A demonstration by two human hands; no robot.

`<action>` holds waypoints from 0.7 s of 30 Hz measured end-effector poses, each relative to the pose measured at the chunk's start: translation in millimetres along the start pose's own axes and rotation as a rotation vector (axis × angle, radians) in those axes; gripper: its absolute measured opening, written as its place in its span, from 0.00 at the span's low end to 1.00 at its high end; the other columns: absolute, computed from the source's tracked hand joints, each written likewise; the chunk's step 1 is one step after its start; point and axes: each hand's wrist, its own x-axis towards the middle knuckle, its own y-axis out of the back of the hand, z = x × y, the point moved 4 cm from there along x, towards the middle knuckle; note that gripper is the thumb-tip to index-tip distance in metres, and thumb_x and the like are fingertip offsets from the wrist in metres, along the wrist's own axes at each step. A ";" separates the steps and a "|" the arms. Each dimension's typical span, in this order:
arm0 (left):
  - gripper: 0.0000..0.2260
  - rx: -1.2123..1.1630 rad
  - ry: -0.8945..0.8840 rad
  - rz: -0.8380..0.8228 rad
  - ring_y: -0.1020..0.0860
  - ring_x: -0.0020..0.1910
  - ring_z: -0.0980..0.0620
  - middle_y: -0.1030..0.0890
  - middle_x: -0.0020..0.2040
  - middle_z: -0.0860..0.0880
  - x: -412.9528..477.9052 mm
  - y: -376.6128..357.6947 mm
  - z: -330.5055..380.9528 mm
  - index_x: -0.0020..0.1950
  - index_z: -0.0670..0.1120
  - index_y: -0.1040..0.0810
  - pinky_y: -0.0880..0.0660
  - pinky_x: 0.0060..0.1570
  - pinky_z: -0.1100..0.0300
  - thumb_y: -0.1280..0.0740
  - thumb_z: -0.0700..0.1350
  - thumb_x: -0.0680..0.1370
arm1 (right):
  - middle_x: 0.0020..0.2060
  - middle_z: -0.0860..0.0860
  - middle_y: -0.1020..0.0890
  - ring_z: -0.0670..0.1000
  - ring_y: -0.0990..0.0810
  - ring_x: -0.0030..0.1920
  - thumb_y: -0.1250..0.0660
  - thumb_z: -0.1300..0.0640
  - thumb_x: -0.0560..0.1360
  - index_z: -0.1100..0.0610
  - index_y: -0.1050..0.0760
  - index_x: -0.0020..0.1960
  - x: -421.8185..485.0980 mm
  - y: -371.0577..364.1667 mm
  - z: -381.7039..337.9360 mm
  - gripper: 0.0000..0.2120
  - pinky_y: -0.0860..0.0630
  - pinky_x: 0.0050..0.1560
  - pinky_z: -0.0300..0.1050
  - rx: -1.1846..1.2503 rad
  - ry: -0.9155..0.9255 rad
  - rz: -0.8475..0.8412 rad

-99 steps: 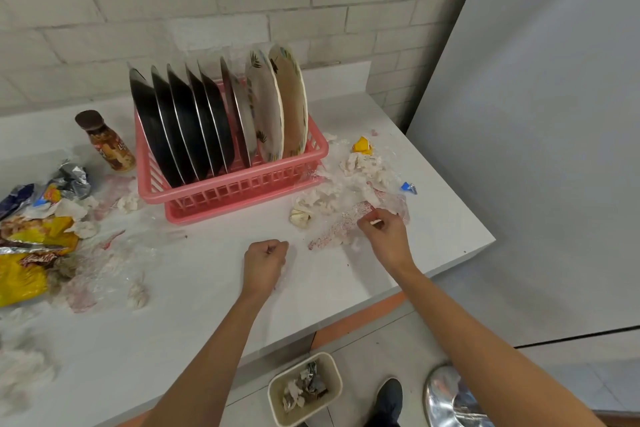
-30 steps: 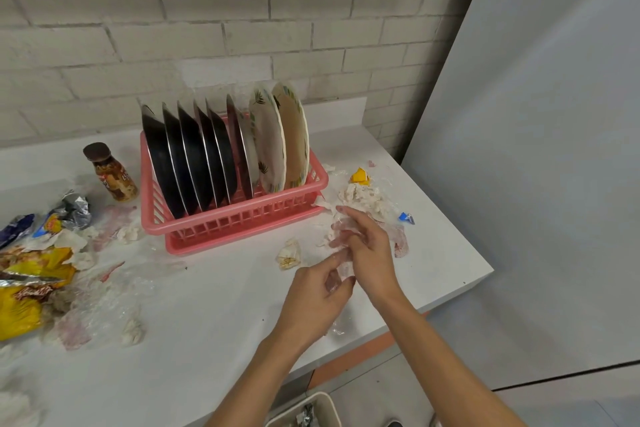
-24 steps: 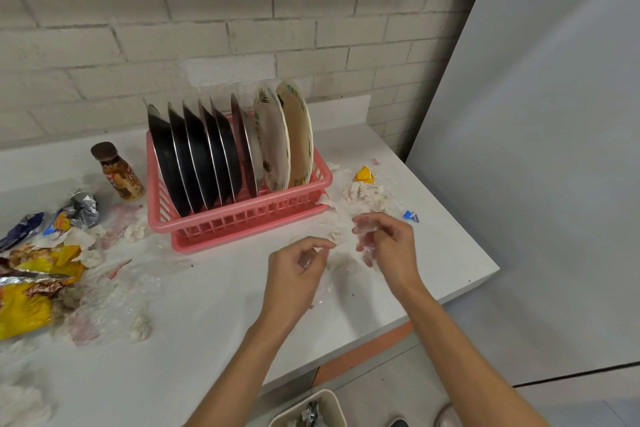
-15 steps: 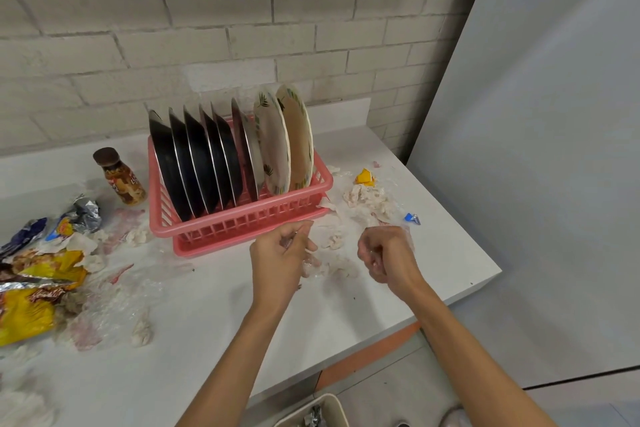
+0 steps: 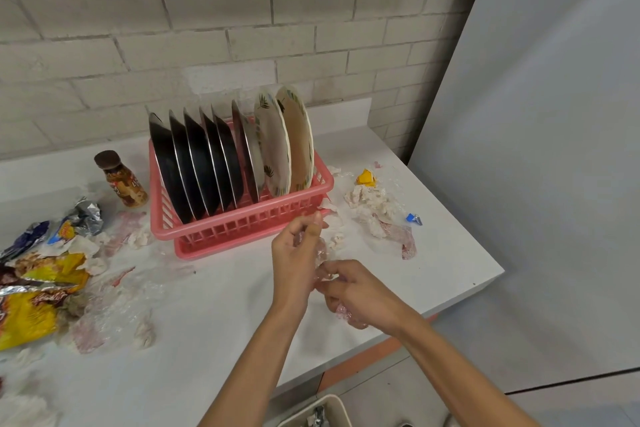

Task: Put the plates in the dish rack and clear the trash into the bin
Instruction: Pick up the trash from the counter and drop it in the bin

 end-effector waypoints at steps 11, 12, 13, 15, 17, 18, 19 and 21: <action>0.13 -0.074 0.053 -0.186 0.23 0.38 0.52 0.21 0.40 0.48 -5.1 -5.8 -4.0 0.35 0.44 0.30 0.30 0.31 0.66 0.27 0.37 0.73 | 0.23 0.52 0.31 0.48 0.40 0.20 0.40 0.63 0.79 0.57 0.23 0.34 -6.4 8.4 -14.1 0.16 0.46 0.24 0.36 0.145 0.100 0.158; 0.13 -0.080 0.057 -0.197 0.21 0.40 0.50 0.20 0.40 0.47 -5.2 -5.5 -1.5 0.35 0.43 0.30 0.29 0.31 0.66 0.27 0.36 0.73 | 0.23 0.52 0.32 0.48 0.41 0.20 0.40 0.63 0.79 0.56 0.24 0.33 -7.4 6.7 -14.0 0.17 0.46 0.23 0.36 0.160 0.106 0.153; 0.13 -0.087 0.065 -0.213 0.18 0.41 0.50 0.19 0.39 0.46 -5.4 -5.0 0.3 0.35 0.42 0.31 0.28 0.29 0.67 0.28 0.35 0.74 | 0.22 0.51 0.32 0.48 0.40 0.19 0.40 0.63 0.79 0.55 0.25 0.32 -8.2 5.2 -13.3 0.18 0.46 0.23 0.36 0.166 0.110 0.143; 0.13 -0.087 0.067 -0.231 0.18 0.35 0.50 0.21 0.35 0.42 -6.5 -2.1 2.0 0.35 0.40 0.31 0.29 0.27 0.67 0.29 0.35 0.74 | 0.22 0.50 0.31 0.47 0.40 0.19 0.39 0.62 0.80 0.54 0.24 0.33 -9.7 2.1 -13.6 0.18 0.45 0.23 0.36 0.162 0.120 0.103; 0.13 -0.067 0.046 -0.217 0.20 0.32 0.49 0.24 0.34 0.39 -5.4 4.3 2.4 0.35 0.38 0.30 0.28 0.28 0.63 0.27 0.40 0.73 | 0.22 0.47 0.31 0.47 0.39 0.20 0.38 0.60 0.80 0.51 0.23 0.33 -10.8 -1.4 -13.3 0.18 0.45 0.24 0.38 0.113 0.112 0.045; 0.14 -0.056 0.045 -0.210 0.22 0.32 0.46 0.24 0.34 0.39 -3.6 7.9 2.0 0.36 0.38 0.29 0.27 0.31 0.61 0.26 0.43 0.72 | 0.22 0.46 0.31 0.47 0.39 0.20 0.36 0.60 0.80 0.50 0.22 0.37 -11.9 -3.6 -14.3 0.15 0.43 0.24 0.38 0.071 0.103 0.013; 0.15 -0.042 0.055 -0.200 0.23 0.32 0.45 0.24 0.33 0.39 -1.2 11.7 0.9 0.37 0.39 0.29 0.27 0.31 0.59 0.26 0.45 0.71 | 0.22 0.45 0.31 0.47 0.38 0.20 0.35 0.59 0.79 0.51 0.21 0.42 -12.9 -6.7 -14.8 0.08 0.41 0.25 0.38 0.013 0.100 -0.034; 0.13 -0.032 0.064 -0.191 0.25 0.27 0.46 0.25 0.30 0.41 2.2 16.6 1.8 0.40 0.39 0.28 0.31 0.25 0.63 0.26 0.45 0.72 | 0.24 0.47 0.31 0.49 0.35 0.23 0.31 0.59 0.76 0.55 0.23 0.53 -15.4 -14.1 -16.3 0.06 0.35 0.29 0.43 -0.067 0.105 -0.142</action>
